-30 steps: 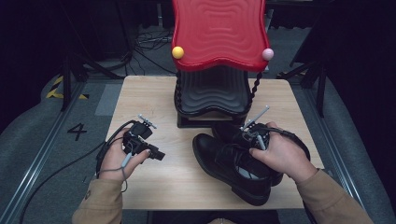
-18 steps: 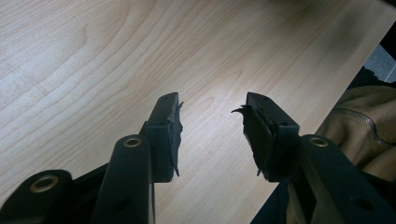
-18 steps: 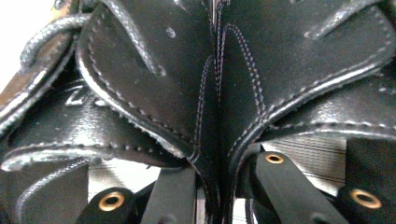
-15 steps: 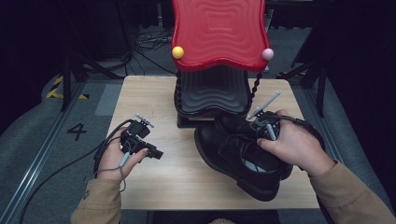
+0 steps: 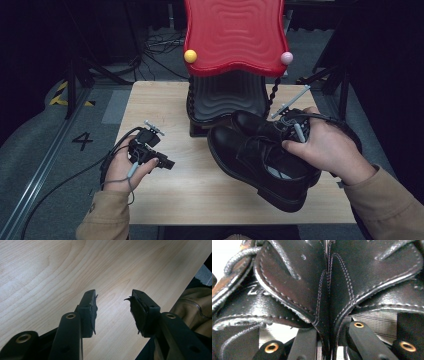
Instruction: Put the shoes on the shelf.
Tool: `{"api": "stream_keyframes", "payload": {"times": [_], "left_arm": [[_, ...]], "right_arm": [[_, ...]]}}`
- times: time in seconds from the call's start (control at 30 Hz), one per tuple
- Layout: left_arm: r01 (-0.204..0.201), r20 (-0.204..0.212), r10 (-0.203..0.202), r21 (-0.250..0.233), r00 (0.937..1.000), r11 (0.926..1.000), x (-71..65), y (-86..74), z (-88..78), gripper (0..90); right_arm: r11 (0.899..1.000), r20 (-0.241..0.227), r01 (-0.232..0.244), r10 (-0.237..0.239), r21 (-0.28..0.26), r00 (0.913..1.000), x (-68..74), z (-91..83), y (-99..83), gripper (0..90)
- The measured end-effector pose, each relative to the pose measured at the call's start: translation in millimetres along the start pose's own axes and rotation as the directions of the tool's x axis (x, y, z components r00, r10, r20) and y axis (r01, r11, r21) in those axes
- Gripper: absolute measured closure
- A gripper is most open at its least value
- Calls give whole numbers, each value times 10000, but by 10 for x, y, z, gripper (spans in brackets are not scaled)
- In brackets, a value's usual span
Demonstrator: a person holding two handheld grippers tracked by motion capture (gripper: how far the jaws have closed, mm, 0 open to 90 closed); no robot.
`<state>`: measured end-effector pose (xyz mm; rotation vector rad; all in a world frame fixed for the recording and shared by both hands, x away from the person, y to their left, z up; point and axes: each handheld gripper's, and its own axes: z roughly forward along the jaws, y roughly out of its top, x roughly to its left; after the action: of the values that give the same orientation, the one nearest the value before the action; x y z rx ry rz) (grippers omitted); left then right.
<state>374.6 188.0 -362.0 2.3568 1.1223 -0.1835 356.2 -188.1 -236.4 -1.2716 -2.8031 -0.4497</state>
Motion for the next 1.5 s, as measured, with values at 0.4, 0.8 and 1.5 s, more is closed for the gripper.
{"api": "stream_keyframes", "payload": {"times": [0.4, 0.8, 1.5], "left_arm": [[19, 72, -19, -78, 10000, 10000, 18, -11, -19, 565], [180, 66, -179, -95, 9998, 9998, 38, -70, -18, 565], [480, 189, -477, -178, 9987, 9987, 131, -175, -25, 566]], "right_arm": [[9993, -31, 63, -64, -361, 10000, 49, -442, 93, 824], [9966, -178, 34, -49, -820, 9998, 79, -866, 229, 824], [9818, 658, -675, 803, -1773, 9946, 82, -1744, 963, 824]]}}
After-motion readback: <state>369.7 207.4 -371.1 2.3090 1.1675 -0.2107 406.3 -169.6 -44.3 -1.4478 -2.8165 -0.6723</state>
